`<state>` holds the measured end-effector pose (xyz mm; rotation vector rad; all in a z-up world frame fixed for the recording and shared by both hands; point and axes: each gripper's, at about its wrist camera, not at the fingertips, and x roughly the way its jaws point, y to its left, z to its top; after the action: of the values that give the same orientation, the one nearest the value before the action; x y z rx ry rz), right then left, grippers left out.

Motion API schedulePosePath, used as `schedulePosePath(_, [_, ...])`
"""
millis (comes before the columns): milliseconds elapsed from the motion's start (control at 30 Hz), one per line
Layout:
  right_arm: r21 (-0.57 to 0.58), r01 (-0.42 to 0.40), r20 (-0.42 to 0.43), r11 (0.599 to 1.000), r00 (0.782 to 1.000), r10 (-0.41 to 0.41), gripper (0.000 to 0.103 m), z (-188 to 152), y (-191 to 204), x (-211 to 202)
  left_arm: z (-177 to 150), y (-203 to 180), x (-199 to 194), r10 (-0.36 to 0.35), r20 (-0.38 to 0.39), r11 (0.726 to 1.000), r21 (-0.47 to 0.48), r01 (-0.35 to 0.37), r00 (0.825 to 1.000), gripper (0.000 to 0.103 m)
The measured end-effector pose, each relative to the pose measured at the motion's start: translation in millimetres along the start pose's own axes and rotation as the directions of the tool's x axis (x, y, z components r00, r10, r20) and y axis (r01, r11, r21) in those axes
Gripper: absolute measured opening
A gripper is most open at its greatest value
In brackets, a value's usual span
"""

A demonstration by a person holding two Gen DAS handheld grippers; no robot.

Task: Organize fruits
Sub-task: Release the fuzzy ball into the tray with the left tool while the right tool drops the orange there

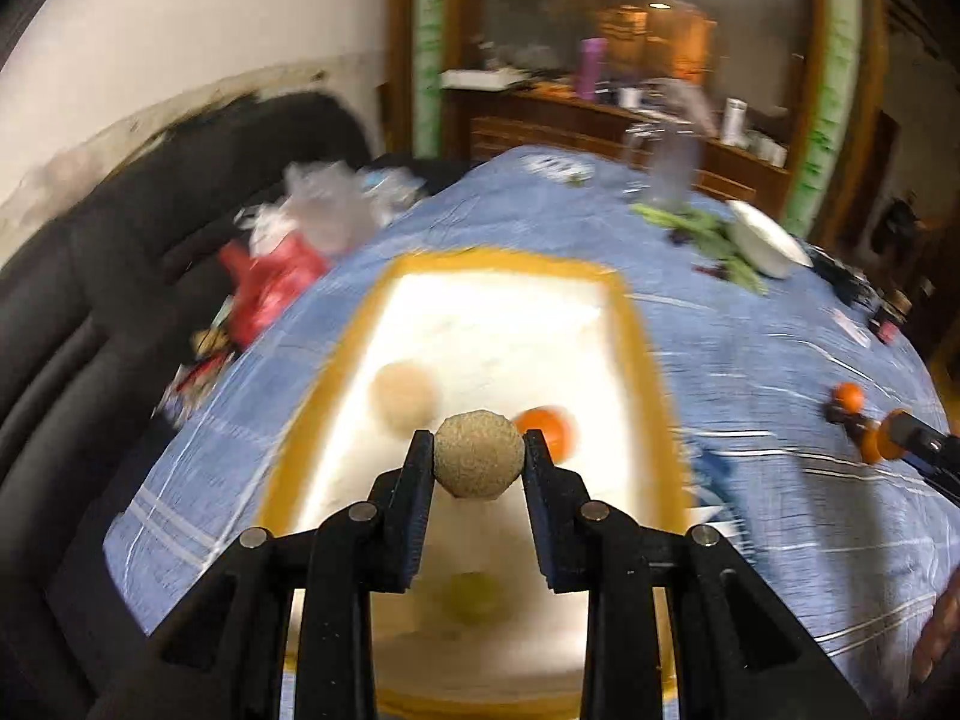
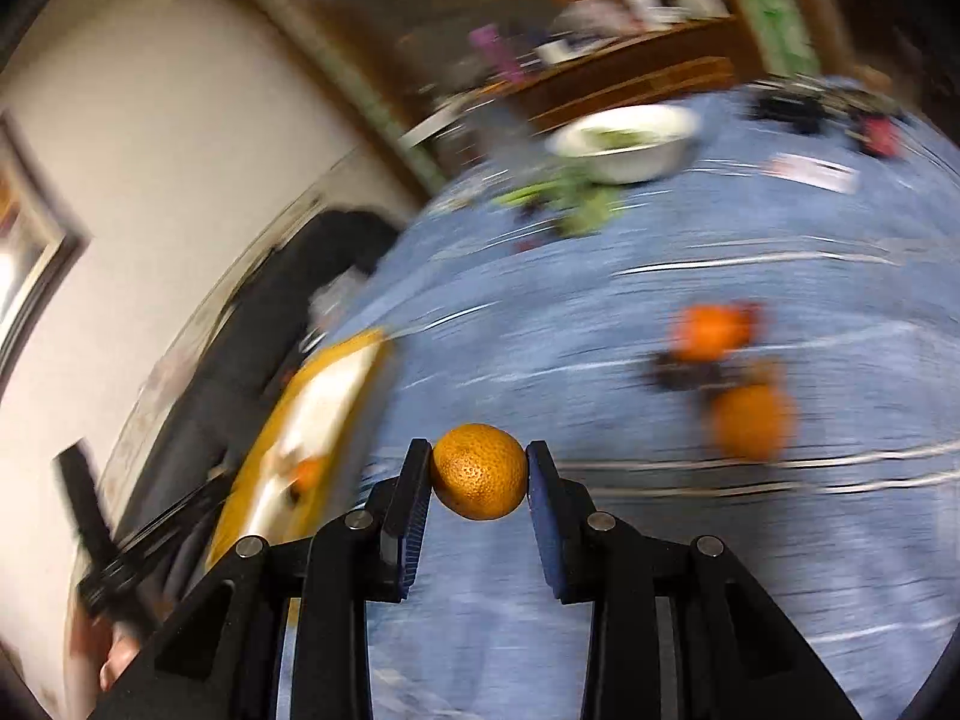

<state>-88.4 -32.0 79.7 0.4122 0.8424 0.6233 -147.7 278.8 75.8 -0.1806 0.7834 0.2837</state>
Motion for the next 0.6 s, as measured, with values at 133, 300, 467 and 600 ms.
schedulePosePath(133, [-0.110, -0.066, -0.086, 0.992, 0.995, 0.056, 0.035, -11.5, 70.6, 40.5, -7.3, 28.2, 8.7, -0.002, -0.028, 0.998, -0.064, 0.000, 1.000, 0.028])
schedulePosePath(300, [-0.215, -0.061, -0.168, 0.975, 0.986, 0.025, 0.035, -29.4, 126.2, 89.4, -11.9, 40.2, 18.0, 0.028, -0.042, 0.997, -0.070, -0.031, 0.999, 0.028])
schedulePosePath(467, [-0.284, -0.032, -0.210, 0.958, 0.977, -0.030, 0.035, -42.2, 152.6, 122.8, -14.7, 46.5, 29.1, 0.009, -0.054, 0.996, -0.087, -0.014, 0.999, 0.028])
schedulePosePath(600, [-0.343, 0.009, -0.214, 0.939, 0.973, -0.088, 0.037, -49.7, 164.0, 141.6, -15.1, 51.3, 28.8, -0.007, -0.048, 0.993, -0.118, 0.002, 0.999, 0.028])
